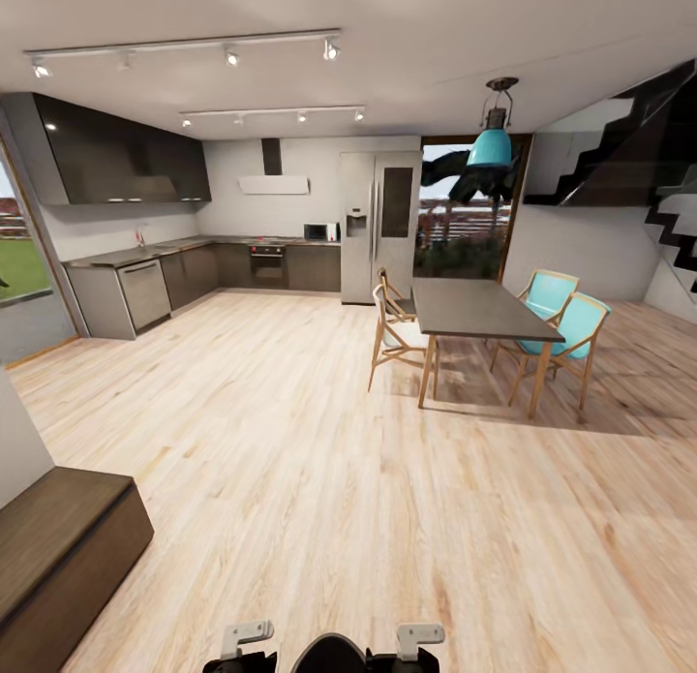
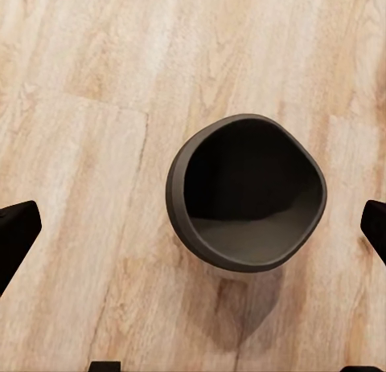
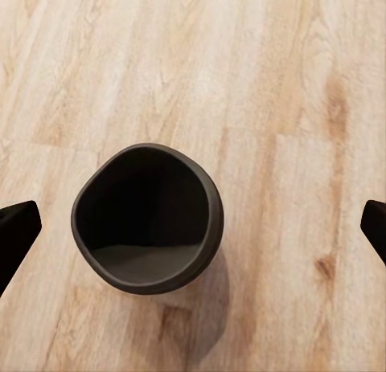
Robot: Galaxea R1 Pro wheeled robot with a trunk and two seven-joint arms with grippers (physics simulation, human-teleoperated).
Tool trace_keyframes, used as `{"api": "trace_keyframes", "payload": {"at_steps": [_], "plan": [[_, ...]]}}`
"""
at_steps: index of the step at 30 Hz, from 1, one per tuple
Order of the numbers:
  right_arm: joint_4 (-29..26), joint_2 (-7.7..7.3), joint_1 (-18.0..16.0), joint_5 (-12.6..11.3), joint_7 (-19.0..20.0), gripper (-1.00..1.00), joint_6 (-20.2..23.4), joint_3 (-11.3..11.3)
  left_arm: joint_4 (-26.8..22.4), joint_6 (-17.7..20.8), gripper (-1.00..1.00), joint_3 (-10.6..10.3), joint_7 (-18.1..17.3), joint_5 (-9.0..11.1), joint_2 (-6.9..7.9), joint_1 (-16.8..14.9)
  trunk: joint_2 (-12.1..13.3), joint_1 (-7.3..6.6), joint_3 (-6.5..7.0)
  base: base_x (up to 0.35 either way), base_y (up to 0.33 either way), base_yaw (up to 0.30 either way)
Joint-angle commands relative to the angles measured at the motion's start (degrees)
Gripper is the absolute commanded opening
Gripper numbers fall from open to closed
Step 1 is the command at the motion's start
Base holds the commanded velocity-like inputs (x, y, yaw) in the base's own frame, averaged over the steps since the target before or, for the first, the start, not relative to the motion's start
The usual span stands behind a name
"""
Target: Place each of the two pumpkins and all three candles from the living room inside a cabinet in the living room (use any cabinet), then make sure every cabinet is closed, and position the cauldron so it is next to a table in the living room.
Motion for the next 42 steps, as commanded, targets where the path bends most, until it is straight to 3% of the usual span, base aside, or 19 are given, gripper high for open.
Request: {"api": "trace_keyframes", "payload": {"at_steps": [1, 26, 42], "plan": [[-0.1, 0.00, 0.0, -0.3, -0.4, 1.00, 0.2, 0.2, -0.1, 0.3, 1.00, -0.3, 0.1, 0.6, 0.03, 0.0, -0.5, 0.24, -0.27, 0.000, 0.000, 0.000], [0.0, 0.00, 0.0, -0.2, -0.2, 1.00, 0.1, 0.3, -0.1, -0.4, 1.00, -0.3, 0.1, 0.8, 0.03, 0.0, -10.5, 5.73, -4.76, 0.000, 0.000, 0.000], [0.0, 0.00, 0.0, -0.3, -0.2, 1.00, -2.1, 0.3, 0.8, -0.4, 1.00, -0.3, 0.1, 0.6, -0.03, 0.0, -16.9, 9.24, -7.63, 0.000, 0.000, 0.000]]}}
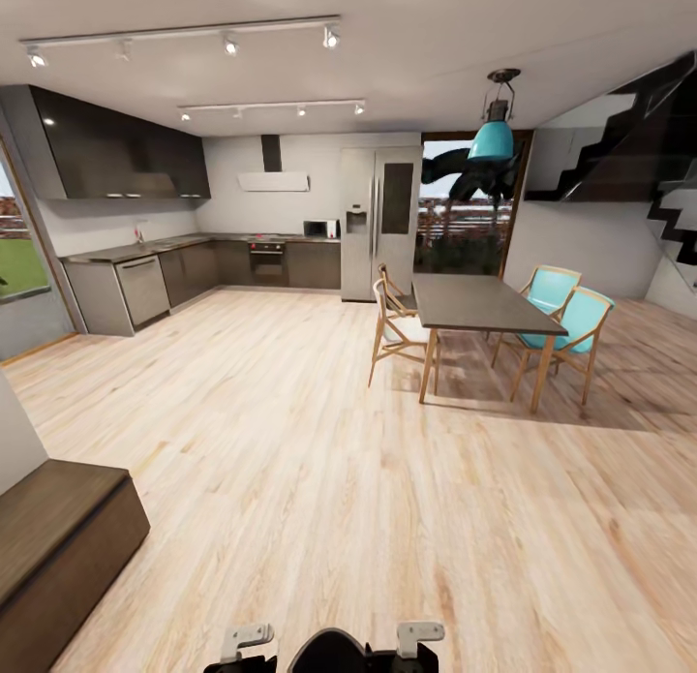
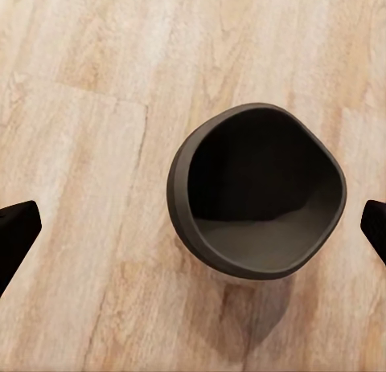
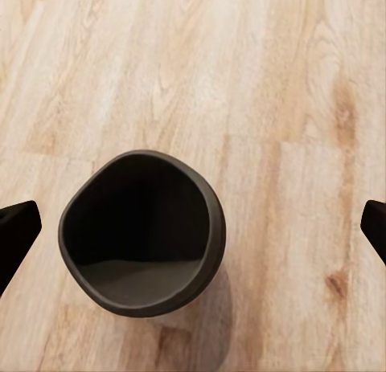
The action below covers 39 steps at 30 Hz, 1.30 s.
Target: Place each of the two pumpkins and all three candles from the living room inside a cabinet in the living room (use any cabinet), then make sure every cabinet is closed, and position the cauldron so it is next to a table in the living room.
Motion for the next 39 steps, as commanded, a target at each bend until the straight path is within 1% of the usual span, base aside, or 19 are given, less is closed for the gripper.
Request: {"api": "trace_keyframes", "payload": {"at_steps": [1, 8, 13, 18, 24, 39], "plan": [[0.0, 0.00, 0.0, -0.4, -0.4, 1.00, -0.1, 0.2, -0.1, 0.3, 1.00, -0.3, 0.1, 0.6, 0.04, 0.0, -0.5, 0.23, -0.25, 0.000, 0.000, 0.000], [0.0, 0.00, 0.0, -0.3, -0.4, 1.00, -0.1, 0.3, -0.1, -0.7, 1.00, -0.3, 0.1, 0.6, 0.03, 0.0, -3.3, 1.77, -1.51, 0.000, 0.000, 0.000], [0.0, 0.00, 0.0, -0.3, -0.4, 1.00, -0.2, 0.4, -0.1, -0.7, 1.00, -0.3, 0.1, 0.6, 0.01, 0.0, -5.3, 2.87, -2.41, 0.000, 0.000, 0.000], [0.0, 0.00, 0.0, -0.4, -0.4, 1.00, -0.3, 0.9, -0.1, -0.7, 1.00, -0.2, 0.1, 0.6, 0.01, 0.0, -7.3, 3.96, -3.30, 0.000, 0.000, 0.000], [0.0, 0.00, 0.0, -0.4, -0.3, 1.00, -1.0, 1.1, -0.1, -0.7, 1.00, -0.3, 0.1, 0.6, 0.01, 0.0, -9.7, 5.28, -4.38, 0.000, 0.000, 0.000], [0.0, 0.00, 0.0, -0.4, -0.3, 1.00, -1.0, 1.1, -0.1, -0.7, 1.00, -0.3, 0.1, 0.6, 0.01, 0.0, -15.7, 8.58, -7.07, 0.000, 0.000, 0.000]]}}
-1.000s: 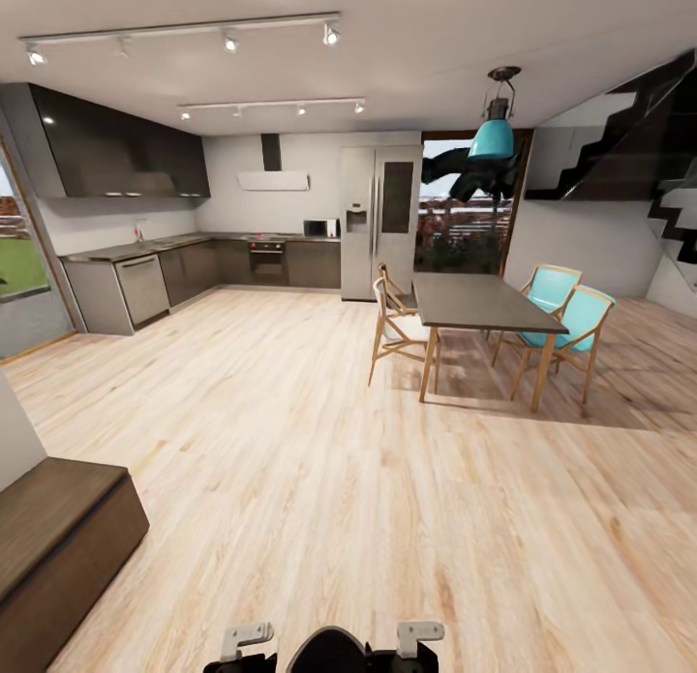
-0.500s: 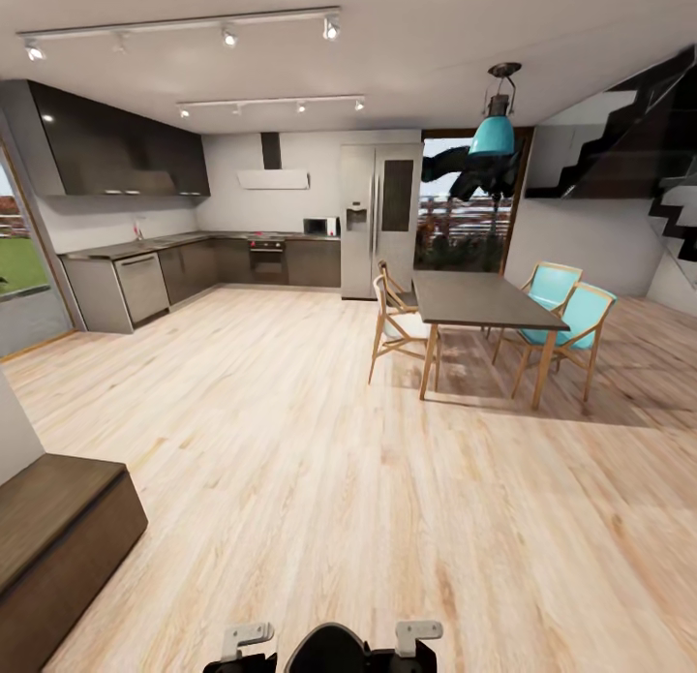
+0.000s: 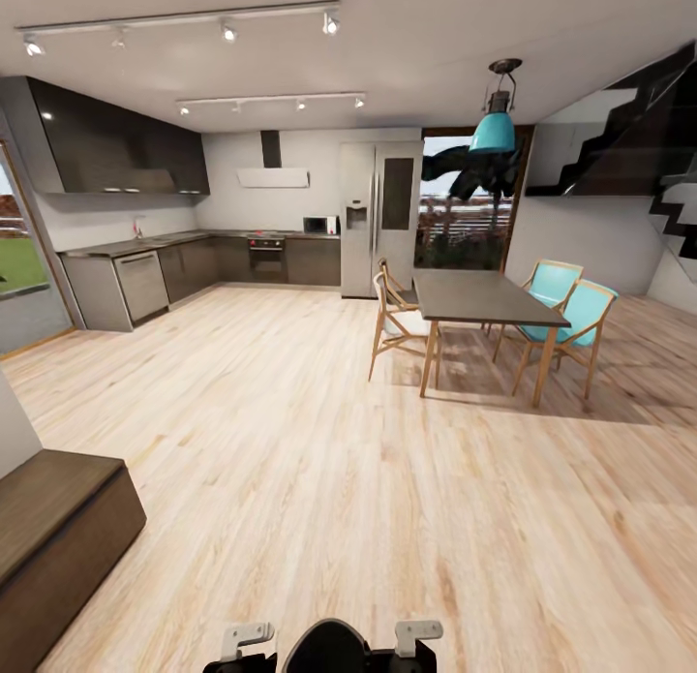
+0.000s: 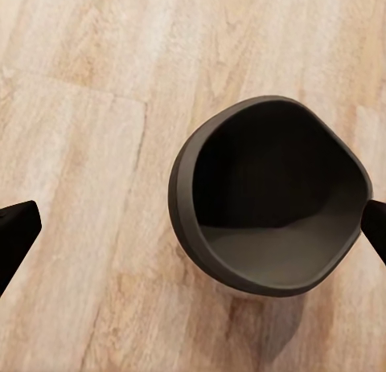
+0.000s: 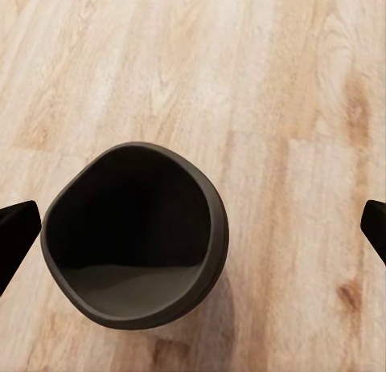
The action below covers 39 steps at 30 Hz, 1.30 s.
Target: Place each of the two pumpkins and all three candles from the living room inside a cabinet in the living room (use any cabinet), then make sure every cabinet is closed, and position the cauldron so it is next to a table in the living room.
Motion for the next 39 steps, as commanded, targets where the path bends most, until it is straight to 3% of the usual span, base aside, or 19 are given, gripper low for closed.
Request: {"api": "trace_keyframes", "payload": {"at_steps": [1, 39], "plan": [[0.0, 0.00, -0.1, -0.5, -0.4, 1.00, -0.1, 0.2, -0.1, 0.2, 1.00, -0.3, 0.1, 0.6, 0.03, 0.0, -0.5, 0.23, -0.24, 0.000, 0.000, 0.000], [0.0, 0.00, -0.1, -0.5, -0.4, 1.00, -0.1, 0.2, -0.1, 0.2, 1.00, -0.3, 0.1, 0.6, 0.03, 0.0, -15.7, 8.57, -7.07, 0.000, 0.000, 0.000]]}}
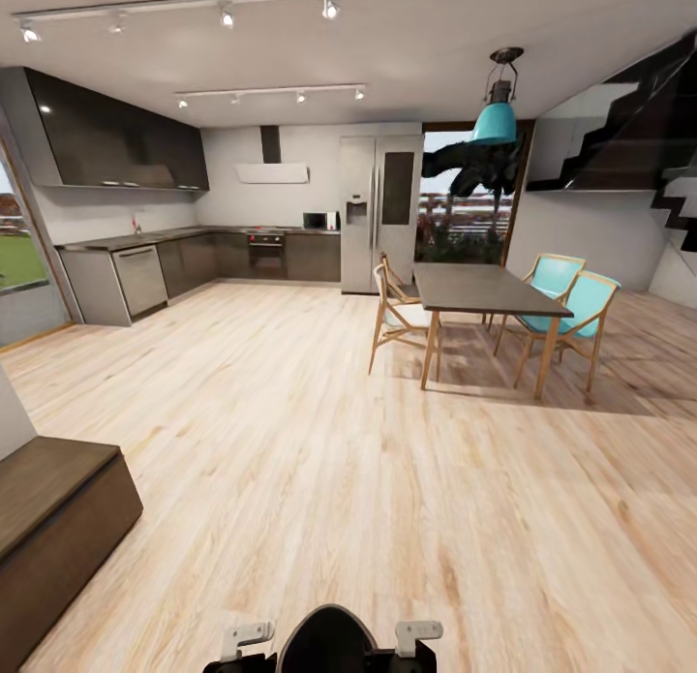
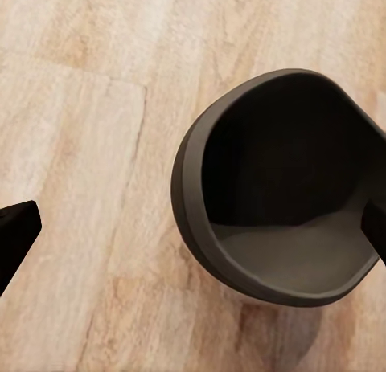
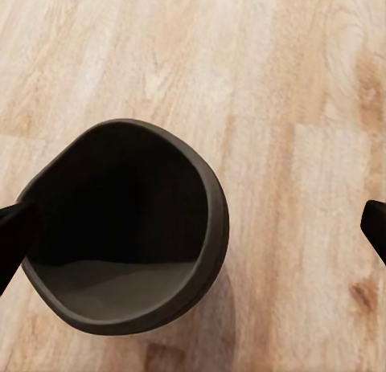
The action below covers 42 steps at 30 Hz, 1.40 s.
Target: Place each of the two pumpkins and all three candles from the living room inside a cabinet in the living room (use any cabinet), then make sure every cabinet is closed, and position the cauldron so it is next to a table in the living room.
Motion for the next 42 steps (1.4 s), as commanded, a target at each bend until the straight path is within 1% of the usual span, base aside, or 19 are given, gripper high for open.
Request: {"api": "trace_keyframes", "payload": {"at_steps": [1, 25, 29, 30, 32, 34, 35, 36, 37, 39, 41, 42], "plan": [[0.0, 0.00, -0.1, -0.5, -0.4, 1.00, -0.2, 0.2, -0.1, 0.2, 1.00, -0.3, 0.1, 0.6, 0.05, 0.0, -0.4, 0.22, -0.24, 0.000, 0.000, 0.000], [-0.2, 0.00, -0.1, -0.4, -0.4, 1.00, -0.1, 0.2, -0.1, 0.4, 1.00, -0.2, 0.1, 0.6, 0.11, 0.0, -10.1, 5.49, -4.55, 0.000, 0.000, 0.000], [-0.7, 0.00, 0.0, -0.4, -0.4, 1.00, 1.4, 0.2, -0.4, 1.3, 1.00, 0.1, 0.1, 0.9, 0.37, 0.0, -11.7, 6.37, -5.27, 0.000, 0.000, 0.000], [-0.9, 0.00, 0.0, -0.5, -0.5, 1.00, 3.3, 0.2, -0.6, 2.3, 1.00, 0.1, 0.1, 1.0, 0.39, 0.0, -12.1, 6.59, -5.45, 0.000, 0.000, 0.000], [-3.2, 0.00, 0.0, -0.7, -0.6, 1.00, 8.1, 0.1, -1.9, 6.0, 1.00, 0.1, 0.2, 1.0, 0.38, -0.3, -12.9, 7.03, -5.81, 0.000, 0.000, 0.000], [-9.0, 0.00, 0.0, -1.2, -0.8, 1.00, 14.7, 0.0, -5.3, 11.2, 1.00, 0.1, 0.4, 1.1, 0.45, -0.4, -13.7, 7.47, -6.17, 0.000, 0.000, 0.000], [-12.9, 0.00, 0.0, -2.0, -1.1, 1.00, 20.0, -0.1, -7.2, 14.0, 1.00, 0.1, 0.6, 1.1, 0.49, -0.5, -14.1, 7.69, -6.35, 0.000, 0.000, 0.000], [-14.9, 0.00, 0.0, -2.6, -1.6, 1.00, 22.9, -0.2, -10.2, 17.7, 1.00, 0.1, 0.7, 1.1, 0.49, -0.5, -14.5, 7.91, -6.53, 0.000, 0.000, 0.000], [-16.8, 0.00, 0.0, -3.2, -2.4, 1.00, 25.4, -0.2, -12.2, 19.8, 1.00, 0.1, 0.8, 1.1, 0.50, -0.5, -14.9, 8.13, -6.70, 0.000, 0.000, 0.000], [-21.2, 0.00, -0.2, -4.5, -5.5, 1.00, 29.0, -0.3, -17.3, 24.7, 1.00, 0.1, 0.9, 1.1, 0.70, -0.5, -15.7, 8.57, -7.06, 0.000, 0.000, 0.000], [-23.2, 0.00, -0.4, -5.1, -8.2, 1.00, 30.4, -0.4, -20.2, 27.8, 1.00, 0.1, 1.0, 1.0, 0.83, -0.6, -16.5, 9.01, -7.42, 0.000, 0.000, 0.000], [-23.7, 0.00, -0.6, -5.2, -9.1, 1.00, 30.8, -0.4, -21.1, 28.8, 1.00, 0.1, 1.0, 1.0, 0.86, -0.6, -16.9, 9.23, -7.60, 0.000, 0.000, 0.000]]}}
